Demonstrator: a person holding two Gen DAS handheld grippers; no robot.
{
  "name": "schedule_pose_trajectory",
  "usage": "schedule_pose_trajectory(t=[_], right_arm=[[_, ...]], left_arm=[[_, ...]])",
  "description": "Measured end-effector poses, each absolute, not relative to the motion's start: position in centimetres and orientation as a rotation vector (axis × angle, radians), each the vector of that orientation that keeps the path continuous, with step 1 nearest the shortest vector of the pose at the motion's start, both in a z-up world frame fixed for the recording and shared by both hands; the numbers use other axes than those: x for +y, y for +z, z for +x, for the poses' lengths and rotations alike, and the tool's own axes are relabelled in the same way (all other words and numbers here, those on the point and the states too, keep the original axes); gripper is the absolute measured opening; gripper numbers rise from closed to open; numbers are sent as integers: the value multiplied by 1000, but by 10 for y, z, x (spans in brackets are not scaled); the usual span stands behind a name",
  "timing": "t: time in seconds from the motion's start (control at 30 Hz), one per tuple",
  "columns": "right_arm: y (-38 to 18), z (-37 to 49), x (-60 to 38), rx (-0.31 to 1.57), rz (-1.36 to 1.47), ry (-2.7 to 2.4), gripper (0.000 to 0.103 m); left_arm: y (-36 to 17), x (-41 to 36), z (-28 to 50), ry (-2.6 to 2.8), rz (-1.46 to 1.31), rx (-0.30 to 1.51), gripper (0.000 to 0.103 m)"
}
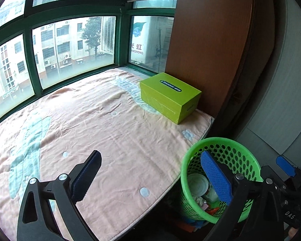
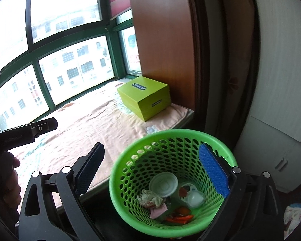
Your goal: Collect trash
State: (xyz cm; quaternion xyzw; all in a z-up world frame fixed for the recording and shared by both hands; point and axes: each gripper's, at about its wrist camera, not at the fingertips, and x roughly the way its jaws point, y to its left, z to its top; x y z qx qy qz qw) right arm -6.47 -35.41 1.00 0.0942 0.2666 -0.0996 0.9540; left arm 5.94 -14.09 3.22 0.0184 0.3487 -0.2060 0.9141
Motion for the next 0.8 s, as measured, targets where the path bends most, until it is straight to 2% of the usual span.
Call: schedule_pose_trajectory(t=[0.8], right_arm=[[16, -21, -295, 559, 139, -32, 96]], left_arm=[[29, -49, 64, -170, 33, 677, 96]])
